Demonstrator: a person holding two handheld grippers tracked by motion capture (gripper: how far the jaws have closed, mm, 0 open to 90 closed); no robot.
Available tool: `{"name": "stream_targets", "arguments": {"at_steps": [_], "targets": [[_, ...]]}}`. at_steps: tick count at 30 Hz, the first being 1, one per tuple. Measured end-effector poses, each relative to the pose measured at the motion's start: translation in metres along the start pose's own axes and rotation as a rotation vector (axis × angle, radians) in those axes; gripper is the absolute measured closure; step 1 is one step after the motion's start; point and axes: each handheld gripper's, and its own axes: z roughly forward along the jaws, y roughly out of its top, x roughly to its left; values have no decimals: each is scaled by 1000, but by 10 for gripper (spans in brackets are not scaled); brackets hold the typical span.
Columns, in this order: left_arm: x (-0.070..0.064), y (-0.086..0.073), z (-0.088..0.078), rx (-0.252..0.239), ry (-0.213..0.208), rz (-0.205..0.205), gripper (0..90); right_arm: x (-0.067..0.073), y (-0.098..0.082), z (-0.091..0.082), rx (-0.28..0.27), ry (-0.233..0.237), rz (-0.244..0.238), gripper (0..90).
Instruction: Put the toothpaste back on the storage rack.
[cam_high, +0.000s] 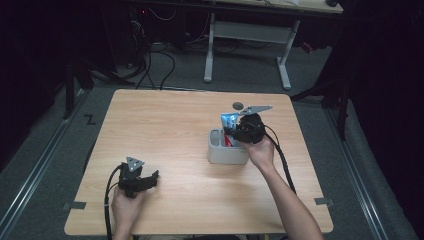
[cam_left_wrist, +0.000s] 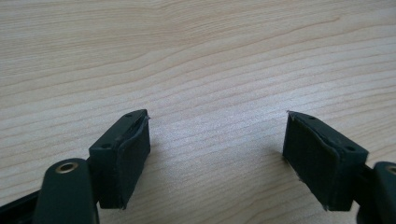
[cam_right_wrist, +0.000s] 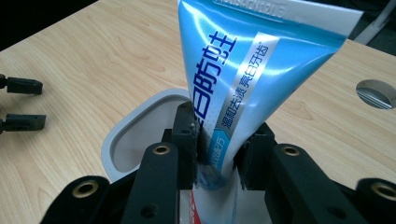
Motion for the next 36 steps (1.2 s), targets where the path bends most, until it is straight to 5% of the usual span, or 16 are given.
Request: {"name": "stream_targets", "arguments": {"at_steps": [17, 36], "targets": [[0, 0, 0, -1, 2, 0, 236, 4, 1, 7, -5, -12, -9, 699], [0, 0, 0, -1, 1, -1, 236, 1, 0, -4, -26, -57, -3, 508]]}}
